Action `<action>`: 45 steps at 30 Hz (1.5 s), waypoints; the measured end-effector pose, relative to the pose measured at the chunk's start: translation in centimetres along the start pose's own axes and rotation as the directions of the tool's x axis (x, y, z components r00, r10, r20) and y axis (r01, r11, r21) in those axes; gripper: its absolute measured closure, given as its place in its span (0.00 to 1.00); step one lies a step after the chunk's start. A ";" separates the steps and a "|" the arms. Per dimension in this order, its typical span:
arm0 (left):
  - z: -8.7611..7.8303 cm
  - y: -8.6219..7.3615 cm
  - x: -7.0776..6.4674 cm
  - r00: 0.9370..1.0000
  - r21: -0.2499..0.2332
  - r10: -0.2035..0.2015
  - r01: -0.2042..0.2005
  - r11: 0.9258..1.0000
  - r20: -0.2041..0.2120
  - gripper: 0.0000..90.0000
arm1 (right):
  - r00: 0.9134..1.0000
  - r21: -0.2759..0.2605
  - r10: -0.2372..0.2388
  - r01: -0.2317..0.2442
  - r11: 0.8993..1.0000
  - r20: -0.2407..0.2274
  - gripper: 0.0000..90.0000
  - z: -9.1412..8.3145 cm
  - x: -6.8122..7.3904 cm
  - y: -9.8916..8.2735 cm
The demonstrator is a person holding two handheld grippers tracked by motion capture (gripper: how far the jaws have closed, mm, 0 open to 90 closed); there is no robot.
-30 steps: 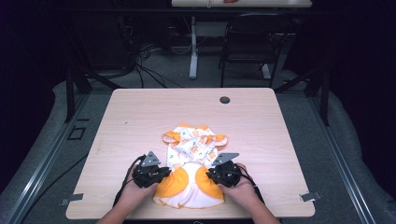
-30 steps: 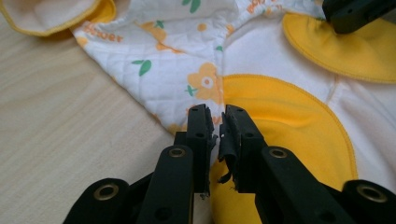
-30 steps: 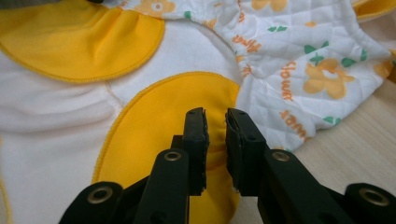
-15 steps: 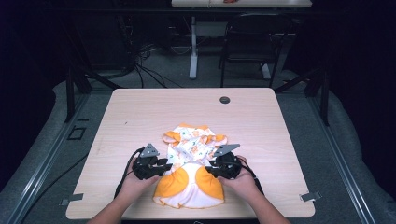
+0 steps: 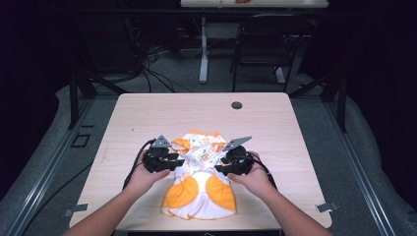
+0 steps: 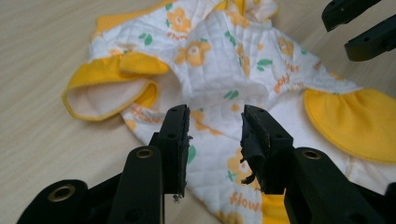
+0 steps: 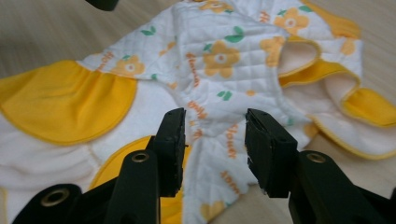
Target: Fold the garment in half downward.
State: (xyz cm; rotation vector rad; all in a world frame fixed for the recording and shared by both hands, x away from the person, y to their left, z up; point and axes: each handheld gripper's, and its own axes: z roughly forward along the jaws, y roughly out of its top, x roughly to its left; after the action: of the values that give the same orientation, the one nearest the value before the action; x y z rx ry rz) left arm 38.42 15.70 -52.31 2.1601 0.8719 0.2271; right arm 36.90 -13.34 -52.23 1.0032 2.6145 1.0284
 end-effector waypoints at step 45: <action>6.2 5.7 6.6 0.998 0.035 -0.005 0.007 0.999 -0.066 0.75 | 0.990 0.021 0.055 -0.059 0.998 0.129 0.79 5.1 -8.2 6.0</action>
State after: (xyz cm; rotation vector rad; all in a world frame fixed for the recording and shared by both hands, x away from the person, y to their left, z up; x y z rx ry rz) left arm 48.87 13.70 -53.16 2.1931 0.9261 0.2828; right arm 48.24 -12.56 -52.94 1.1168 2.5141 0.9130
